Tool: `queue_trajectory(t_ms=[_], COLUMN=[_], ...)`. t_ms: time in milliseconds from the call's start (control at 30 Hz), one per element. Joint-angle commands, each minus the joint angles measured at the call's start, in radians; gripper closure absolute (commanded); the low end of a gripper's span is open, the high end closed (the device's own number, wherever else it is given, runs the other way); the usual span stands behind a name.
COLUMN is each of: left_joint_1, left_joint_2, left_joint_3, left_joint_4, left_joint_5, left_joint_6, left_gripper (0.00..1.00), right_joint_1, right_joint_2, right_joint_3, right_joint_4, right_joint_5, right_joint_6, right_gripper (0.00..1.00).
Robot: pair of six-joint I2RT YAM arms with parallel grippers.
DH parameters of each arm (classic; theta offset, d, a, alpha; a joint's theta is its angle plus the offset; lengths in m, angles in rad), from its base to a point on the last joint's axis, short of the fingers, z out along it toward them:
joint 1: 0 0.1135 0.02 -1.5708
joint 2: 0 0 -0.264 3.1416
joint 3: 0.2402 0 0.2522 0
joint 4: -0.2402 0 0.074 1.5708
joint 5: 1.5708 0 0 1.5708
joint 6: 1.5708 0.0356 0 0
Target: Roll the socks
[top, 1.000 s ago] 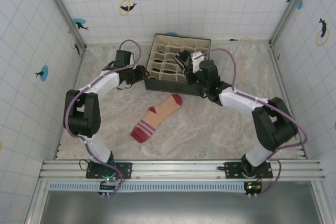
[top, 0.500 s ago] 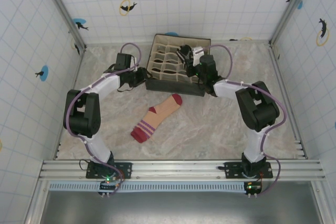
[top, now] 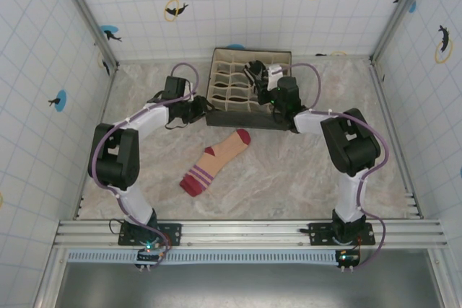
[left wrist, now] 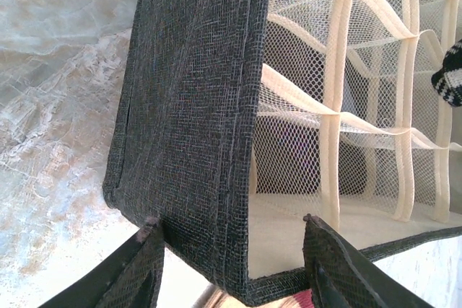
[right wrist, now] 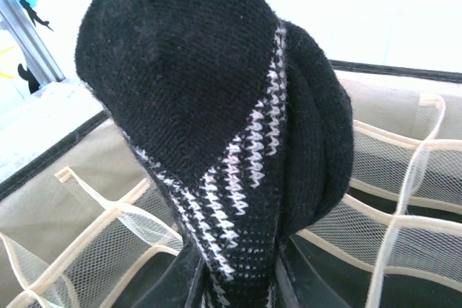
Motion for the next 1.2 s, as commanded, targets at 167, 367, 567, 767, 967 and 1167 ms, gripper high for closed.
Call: queue_trajectory(t_ms=[167, 367, 567, 767, 967, 1167], left_joint_1=[0.0, 0.0, 0.0, 0.0, -0.012, -0.033], left_joint_2=[-0.014, -0.057, -0.077, -0.073, -0.013, 0.084], left_joint_3=[0.041, 0.063, 0.076, 0.104, 0.205, 0.307], left_joint_4=[0.006, 0.006, 0.006, 0.009, 0.051, 0.074], left_joint_5=[0.089, 0.07, 0.092, 0.115, 0.182, 0.214], left_joint_6=[-0.075, -0.081, -0.102, -0.121, -0.18, -0.189], left_gripper=[0.46, 0.38, 0.3, 0.28, 0.25, 0.15], right_joint_1=[-0.005, -0.004, -0.011, -0.01, -0.014, -0.02], right_joint_2=[-0.012, -0.019, -0.004, 0.007, 0.018, 0.032], right_joint_3=[-0.075, -0.111, -0.116, -0.105, -0.106, -0.102], right_joint_4=[0.101, 0.131, 0.134, 0.086, 0.078, 0.077], right_joint_5=[-0.034, -0.038, -0.037, -0.071, -0.08, -0.099], right_joint_6=[0.007, -0.002, -0.021, -0.053, -0.078, -0.082], right_gripper=[1.0, 0.99, 0.97, 0.92, 0.91, 0.9])
